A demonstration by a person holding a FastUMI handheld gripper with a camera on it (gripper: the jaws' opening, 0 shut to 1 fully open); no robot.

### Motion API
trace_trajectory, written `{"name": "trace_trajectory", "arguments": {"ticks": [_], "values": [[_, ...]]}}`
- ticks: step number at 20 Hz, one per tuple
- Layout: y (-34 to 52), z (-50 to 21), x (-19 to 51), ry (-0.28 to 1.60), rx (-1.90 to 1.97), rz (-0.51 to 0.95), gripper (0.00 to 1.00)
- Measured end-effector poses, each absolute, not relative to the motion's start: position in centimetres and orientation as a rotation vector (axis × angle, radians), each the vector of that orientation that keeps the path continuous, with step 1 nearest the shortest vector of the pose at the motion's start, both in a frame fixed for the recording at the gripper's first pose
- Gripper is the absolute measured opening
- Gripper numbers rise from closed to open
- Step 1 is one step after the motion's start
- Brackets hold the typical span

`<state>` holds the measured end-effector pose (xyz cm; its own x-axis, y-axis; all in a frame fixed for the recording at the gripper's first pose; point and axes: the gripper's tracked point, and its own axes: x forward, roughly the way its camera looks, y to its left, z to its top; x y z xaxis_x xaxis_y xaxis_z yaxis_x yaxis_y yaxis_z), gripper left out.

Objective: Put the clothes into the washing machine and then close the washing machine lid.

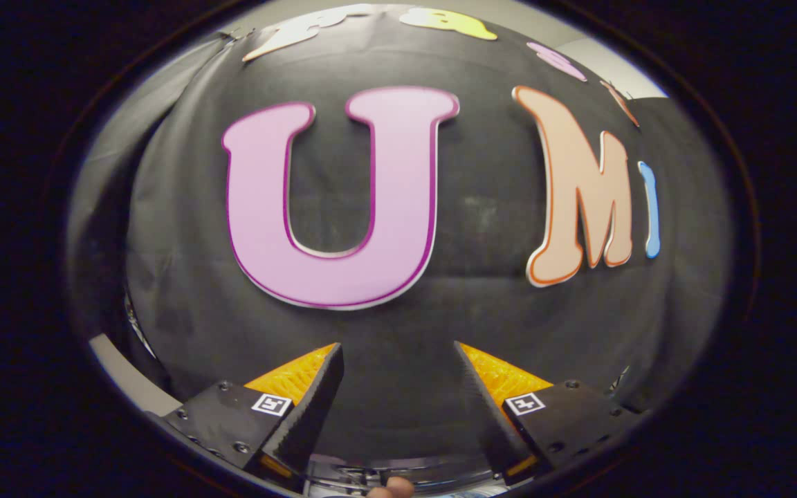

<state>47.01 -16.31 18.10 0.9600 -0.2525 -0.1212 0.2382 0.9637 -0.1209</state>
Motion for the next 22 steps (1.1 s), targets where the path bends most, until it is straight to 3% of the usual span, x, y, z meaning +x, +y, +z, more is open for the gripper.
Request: {"name": "trace_trajectory", "arguments": {"ticks": [4,22], "values": [[-16.3,12.3,47.6,0.291,-0.163,-0.205,0.96],[-16.2,11.8,47.9,0.265,-0.075,-0.206,0.97]]}}
